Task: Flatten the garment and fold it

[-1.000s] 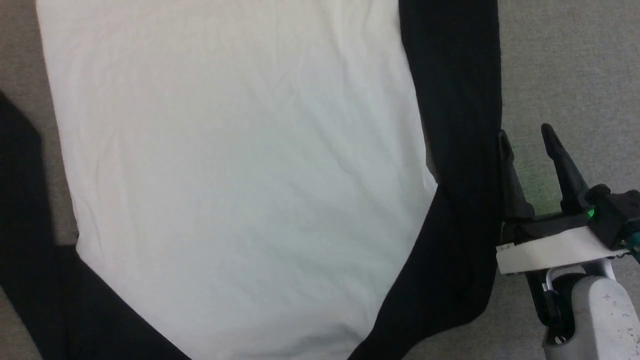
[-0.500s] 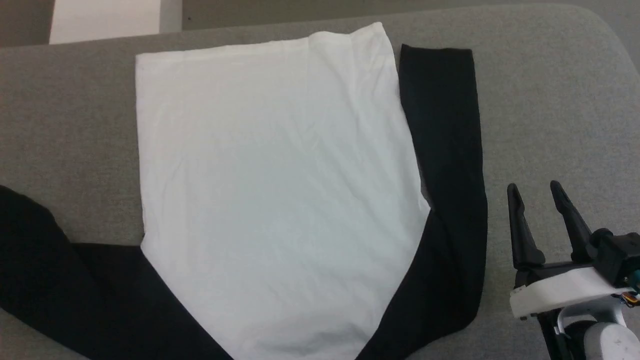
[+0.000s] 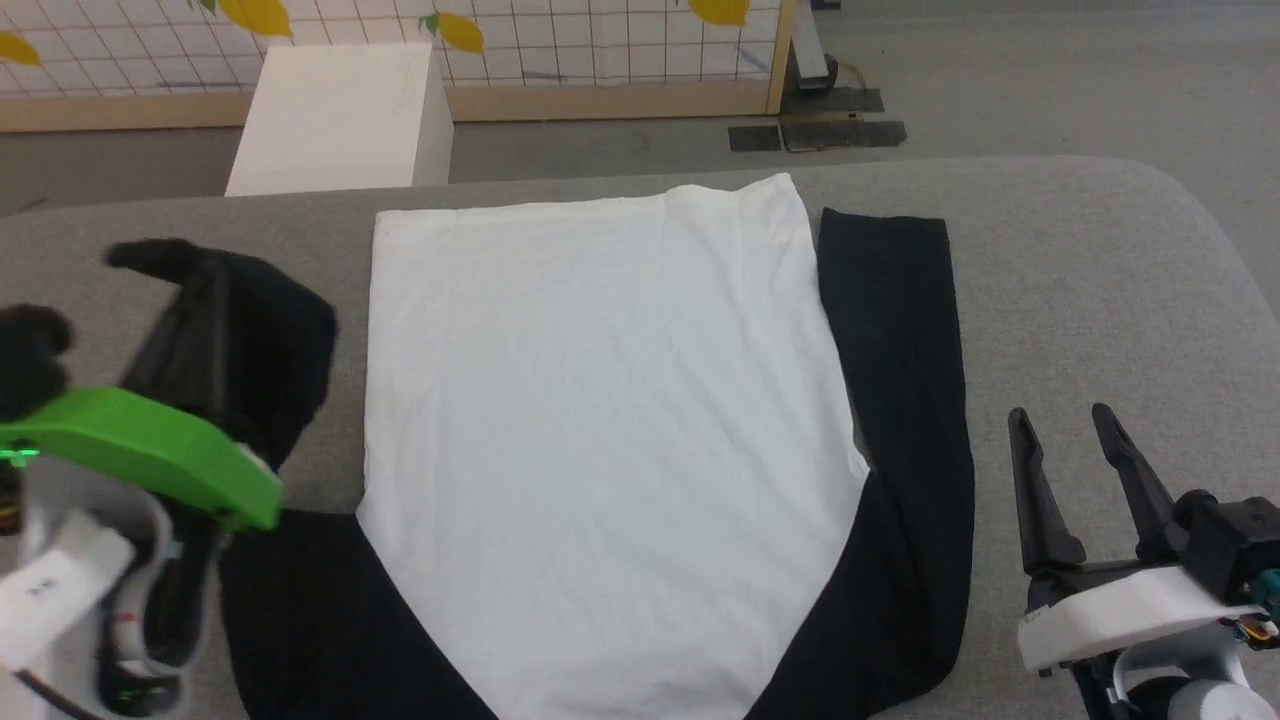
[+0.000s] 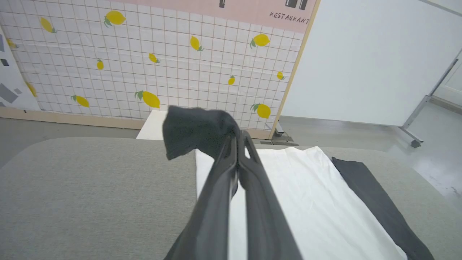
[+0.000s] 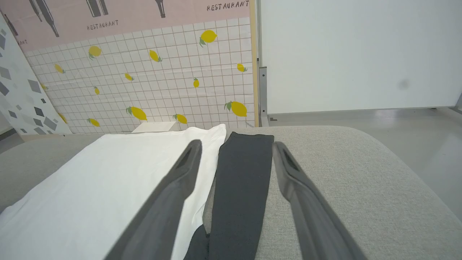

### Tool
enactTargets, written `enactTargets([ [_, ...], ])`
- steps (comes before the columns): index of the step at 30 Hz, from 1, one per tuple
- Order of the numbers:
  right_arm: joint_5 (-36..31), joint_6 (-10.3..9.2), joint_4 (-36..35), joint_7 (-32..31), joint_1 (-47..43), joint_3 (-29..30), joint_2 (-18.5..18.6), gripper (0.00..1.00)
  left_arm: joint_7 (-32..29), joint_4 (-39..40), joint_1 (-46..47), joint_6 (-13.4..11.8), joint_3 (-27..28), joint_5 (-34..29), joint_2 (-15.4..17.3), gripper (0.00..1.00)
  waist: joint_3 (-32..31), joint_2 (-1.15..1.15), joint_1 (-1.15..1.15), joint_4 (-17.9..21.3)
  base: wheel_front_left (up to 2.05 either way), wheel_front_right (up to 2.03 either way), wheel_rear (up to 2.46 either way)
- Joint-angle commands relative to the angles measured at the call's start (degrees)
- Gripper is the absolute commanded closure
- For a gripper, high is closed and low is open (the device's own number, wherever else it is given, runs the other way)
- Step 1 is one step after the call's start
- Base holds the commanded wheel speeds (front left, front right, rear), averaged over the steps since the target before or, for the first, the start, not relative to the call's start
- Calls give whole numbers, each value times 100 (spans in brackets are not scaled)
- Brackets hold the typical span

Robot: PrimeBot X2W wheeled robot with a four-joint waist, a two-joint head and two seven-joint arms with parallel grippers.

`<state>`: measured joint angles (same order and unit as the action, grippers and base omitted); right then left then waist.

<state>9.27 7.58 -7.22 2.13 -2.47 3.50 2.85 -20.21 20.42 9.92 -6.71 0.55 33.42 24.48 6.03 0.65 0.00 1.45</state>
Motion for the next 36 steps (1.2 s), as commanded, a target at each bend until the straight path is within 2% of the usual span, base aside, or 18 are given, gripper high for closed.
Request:
enactTargets([
  [1, 67, -9, -26, -16, -76, -20, 3, 0, -11, 46, 16, 39, -197, -45, -153, 100, -108, -65, 0, 17, 0, 0, 0],
  [6, 98, -9, -40, -54, -130, -89, 3, 0, -29, -106, 112, 60, -1281, -174, -870, 100, -183, -65, 0, 180, 0, 0, 0],
  [13, 148, -9, -72, -77, -148, -150, 3, 0, 49, -1020, 250, 245, -2436, -418, -1578, 100, -107, -65, 0, 454, 0, 0, 0],
  [17, 146, -9, -58, -98, -156, -184, 3, 0, 65, -1730, 326, 409, -2951, -568, -1780, 100, -41, -65, 0, 580, 0, 0, 0],
  [27, 205, -9, 18, -91, -131, -247, 3, 0, -191, -3378, 496, 901, -4116, -898, -1996, 100, 57, -65, 0, 723, 0, 0, 0],
  [28, 208, -9, 25, -92, -130, -255, 3, 0, -281, -3483, 483, 939, -4185, -863, -2008, 95, 59, -65, 0, 726, 0, 0, 0],
  [29, 212, -9, 30, -95, -128, -263, 3, 0, -349, -3567, 481, 972, -4237, -823, -2020, 57, 64, -65, 0, 725, 0, 0, 0],
  [30, 219, -9, 32, -95, -127, -265, 3, 0, -336, -3593, 494, 984, -4248, -808, -2027, 2, 69, -65, 0, 719, 0, 0, 0],
  [36, 207, -9, 48, -100, -94, -253, 3, 0, 400, -3353, 546, 852, -3799, -659, -2001, 0, 115, -65, 0, 553, 0, 0, 0],
])
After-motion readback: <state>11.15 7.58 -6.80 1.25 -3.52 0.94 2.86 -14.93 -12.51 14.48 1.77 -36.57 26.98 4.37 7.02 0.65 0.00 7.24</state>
